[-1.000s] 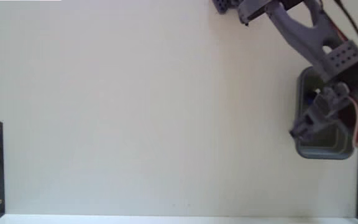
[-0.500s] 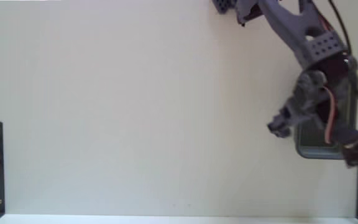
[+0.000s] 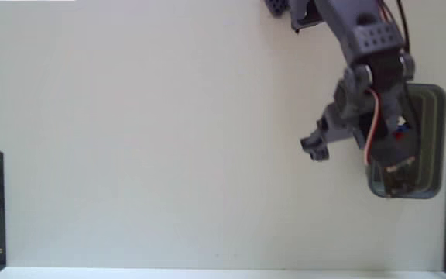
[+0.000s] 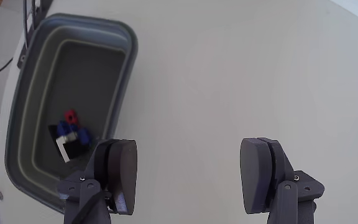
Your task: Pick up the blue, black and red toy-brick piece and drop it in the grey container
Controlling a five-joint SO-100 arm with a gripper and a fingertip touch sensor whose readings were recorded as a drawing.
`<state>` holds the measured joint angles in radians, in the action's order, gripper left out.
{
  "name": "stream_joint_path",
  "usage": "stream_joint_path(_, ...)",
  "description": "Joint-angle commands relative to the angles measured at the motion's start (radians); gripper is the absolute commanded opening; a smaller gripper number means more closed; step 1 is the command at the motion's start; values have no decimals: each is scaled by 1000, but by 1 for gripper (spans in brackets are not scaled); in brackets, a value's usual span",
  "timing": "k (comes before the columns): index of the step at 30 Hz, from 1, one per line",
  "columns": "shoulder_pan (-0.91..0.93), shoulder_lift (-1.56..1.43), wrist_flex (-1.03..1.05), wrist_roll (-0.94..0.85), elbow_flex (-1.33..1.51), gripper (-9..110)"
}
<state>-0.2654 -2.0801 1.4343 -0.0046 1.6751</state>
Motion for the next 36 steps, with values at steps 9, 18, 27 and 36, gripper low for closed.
stream_joint_path(9, 120, -209, -5, 5, 135, 110)
stream_joint_path(18, 194, -307, -4, 5, 232, 110)
stream_joint_path(27, 246, -375, -4, 5, 299, 110)
stream_joint_path(36, 265, -400, -4, 5, 324, 110)
